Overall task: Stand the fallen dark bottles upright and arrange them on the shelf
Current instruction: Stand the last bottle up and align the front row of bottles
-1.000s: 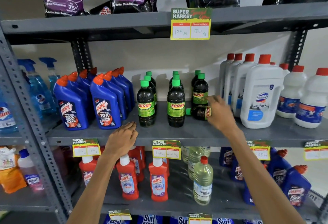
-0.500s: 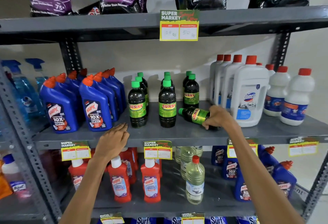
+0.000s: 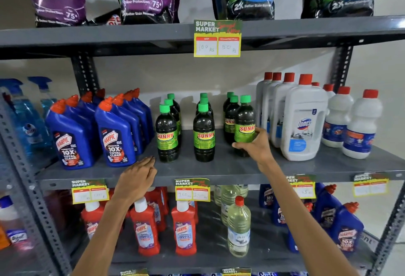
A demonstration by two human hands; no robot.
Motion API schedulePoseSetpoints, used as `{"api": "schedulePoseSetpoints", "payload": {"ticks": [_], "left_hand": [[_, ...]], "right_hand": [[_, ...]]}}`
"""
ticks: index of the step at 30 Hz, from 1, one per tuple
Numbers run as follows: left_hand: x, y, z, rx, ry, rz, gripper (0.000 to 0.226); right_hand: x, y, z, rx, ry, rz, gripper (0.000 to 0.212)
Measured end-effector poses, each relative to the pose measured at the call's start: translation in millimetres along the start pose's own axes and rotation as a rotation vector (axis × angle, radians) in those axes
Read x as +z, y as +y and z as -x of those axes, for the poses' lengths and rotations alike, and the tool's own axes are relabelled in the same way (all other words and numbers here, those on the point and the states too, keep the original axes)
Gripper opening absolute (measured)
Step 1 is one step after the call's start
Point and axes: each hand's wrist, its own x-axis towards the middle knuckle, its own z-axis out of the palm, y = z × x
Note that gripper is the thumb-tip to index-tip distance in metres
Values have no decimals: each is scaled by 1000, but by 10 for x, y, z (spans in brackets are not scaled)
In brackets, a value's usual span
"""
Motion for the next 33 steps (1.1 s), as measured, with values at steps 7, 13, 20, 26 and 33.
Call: {"api": "schedulePoseSetpoints", "payload": {"ticks": [7, 13, 20, 26, 33], "left_hand": [[-11, -1, -7, -26, -19, 17, 46], [18, -9, -1, -34, 5, 16, 44], [15, -7, 4, -31, 15, 13, 44], [19, 11, 3, -33, 31, 16, 44], [16, 61, 16, -94, 34, 63, 44]], "right_hand": [[216, 216, -173, -21, 71, 200, 87], [209, 297, -201, -80, 47, 235, 95], [156, 366, -238, -6, -60, 300, 60], [126, 335, -188, -31, -60, 290, 60], [90, 321, -162, 26, -120, 222, 93]]}}
